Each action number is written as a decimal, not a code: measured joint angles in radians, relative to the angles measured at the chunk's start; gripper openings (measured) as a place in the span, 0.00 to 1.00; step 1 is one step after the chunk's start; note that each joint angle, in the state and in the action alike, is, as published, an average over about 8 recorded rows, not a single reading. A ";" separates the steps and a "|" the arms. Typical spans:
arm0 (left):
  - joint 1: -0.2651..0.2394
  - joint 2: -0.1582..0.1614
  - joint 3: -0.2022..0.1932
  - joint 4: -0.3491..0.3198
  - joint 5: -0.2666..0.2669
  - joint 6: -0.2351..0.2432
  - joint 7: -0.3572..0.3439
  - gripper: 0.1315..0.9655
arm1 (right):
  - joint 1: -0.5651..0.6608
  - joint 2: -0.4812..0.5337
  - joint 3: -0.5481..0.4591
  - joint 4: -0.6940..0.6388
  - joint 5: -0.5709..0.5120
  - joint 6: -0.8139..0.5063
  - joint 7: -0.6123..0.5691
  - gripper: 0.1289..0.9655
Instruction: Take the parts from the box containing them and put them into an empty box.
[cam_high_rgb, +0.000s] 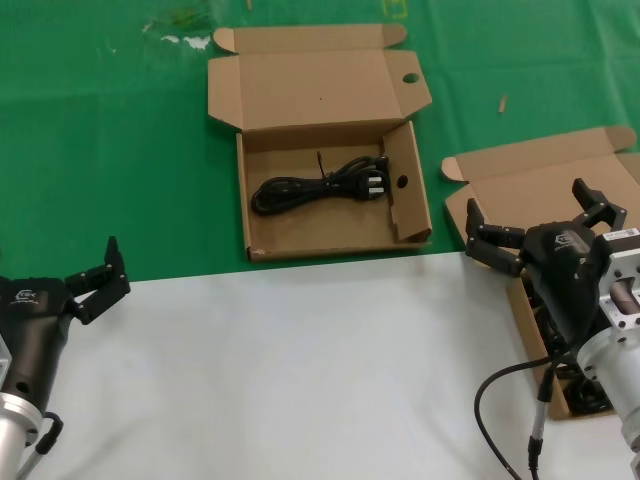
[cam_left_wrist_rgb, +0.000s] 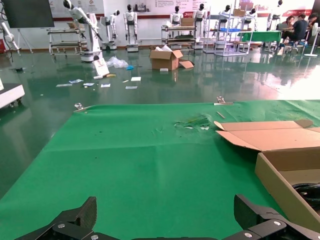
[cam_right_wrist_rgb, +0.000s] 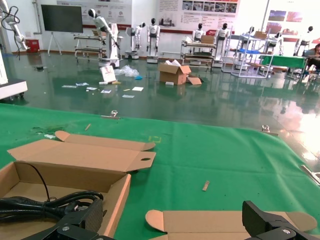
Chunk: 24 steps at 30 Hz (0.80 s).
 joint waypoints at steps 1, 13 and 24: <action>0.000 0.000 0.000 0.000 0.000 0.000 0.000 1.00 | 0.000 0.000 0.000 0.000 0.000 0.000 0.000 1.00; 0.000 0.000 0.000 0.000 0.000 0.000 0.000 1.00 | 0.000 0.000 0.000 0.000 0.000 0.000 0.000 1.00; 0.000 0.000 0.000 0.000 0.000 0.000 0.000 1.00 | 0.000 0.000 0.000 0.000 0.000 0.000 0.000 1.00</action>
